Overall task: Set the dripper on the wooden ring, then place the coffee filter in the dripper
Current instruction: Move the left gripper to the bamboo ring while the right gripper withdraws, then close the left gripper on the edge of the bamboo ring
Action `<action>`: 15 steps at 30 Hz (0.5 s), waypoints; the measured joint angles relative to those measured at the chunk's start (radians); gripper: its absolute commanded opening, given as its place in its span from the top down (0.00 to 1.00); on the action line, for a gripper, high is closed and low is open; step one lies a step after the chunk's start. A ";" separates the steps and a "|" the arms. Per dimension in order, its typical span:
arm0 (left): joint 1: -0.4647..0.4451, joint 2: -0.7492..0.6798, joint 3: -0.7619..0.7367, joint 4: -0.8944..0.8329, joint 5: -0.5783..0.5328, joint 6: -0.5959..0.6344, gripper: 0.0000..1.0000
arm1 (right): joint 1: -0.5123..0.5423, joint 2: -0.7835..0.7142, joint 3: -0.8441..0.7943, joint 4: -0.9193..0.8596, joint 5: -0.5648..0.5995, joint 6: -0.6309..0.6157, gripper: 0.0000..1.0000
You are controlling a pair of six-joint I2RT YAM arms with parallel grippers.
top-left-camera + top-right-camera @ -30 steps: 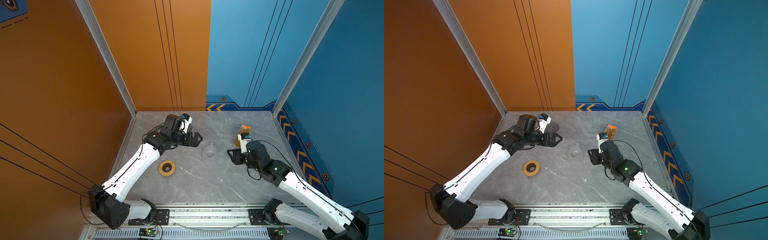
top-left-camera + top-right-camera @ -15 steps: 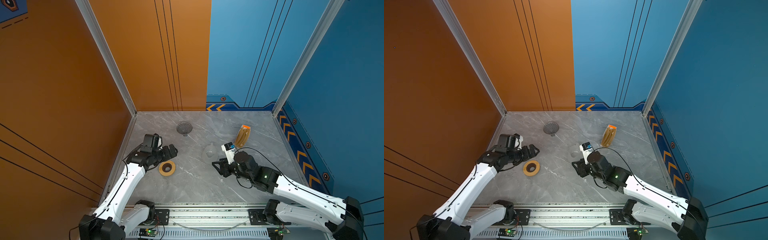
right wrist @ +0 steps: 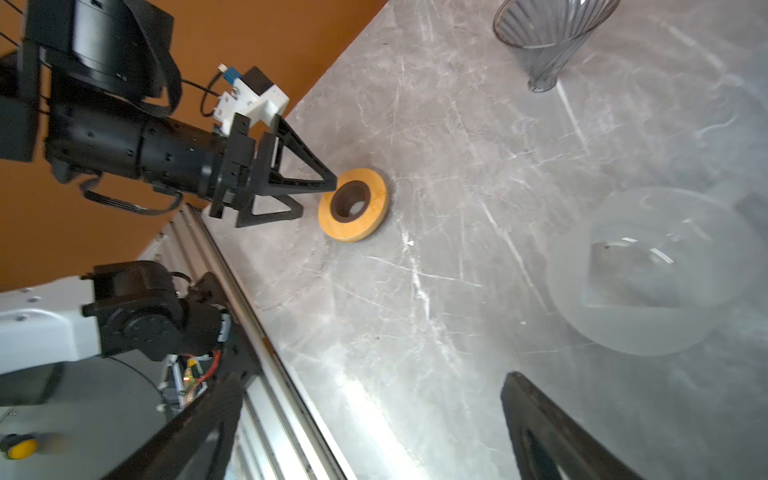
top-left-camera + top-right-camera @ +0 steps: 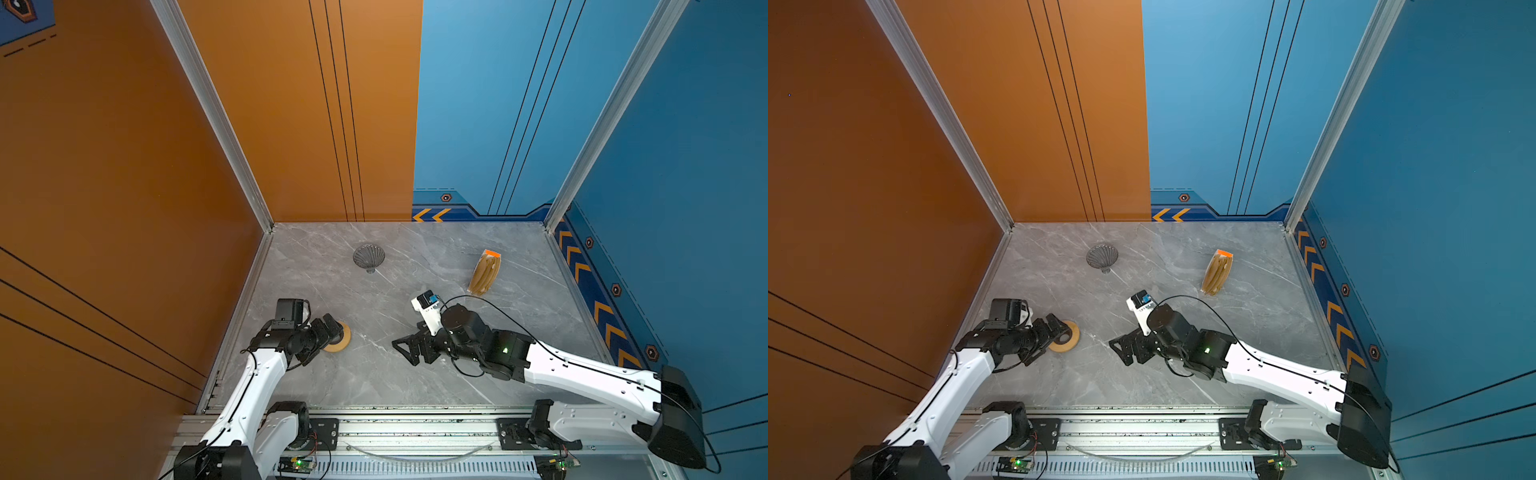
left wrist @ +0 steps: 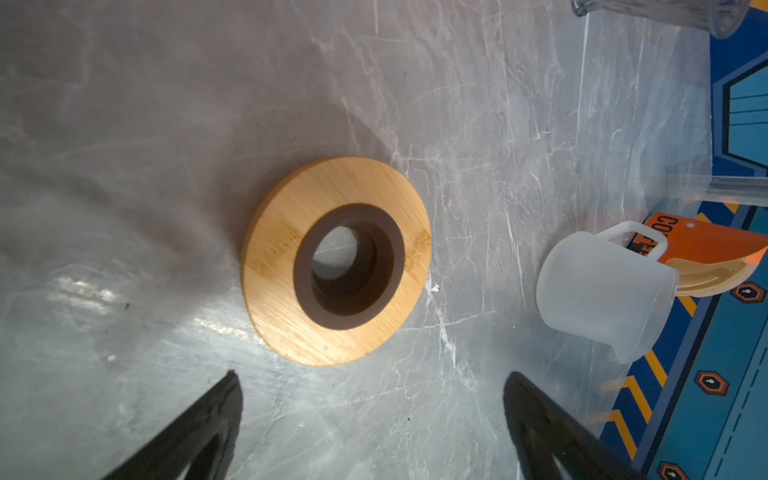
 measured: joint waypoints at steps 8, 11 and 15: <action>0.072 0.002 -0.078 0.073 0.052 -0.040 0.04 | 0.059 0.091 0.045 0.039 0.007 -0.001 0.00; 0.078 0.011 -0.100 0.103 0.065 -0.049 0.06 | 0.071 0.116 0.052 0.051 0.008 -0.004 0.00; 0.089 0.016 -0.121 0.146 0.074 -0.058 0.10 | 0.076 0.130 0.058 0.064 0.008 -0.004 0.00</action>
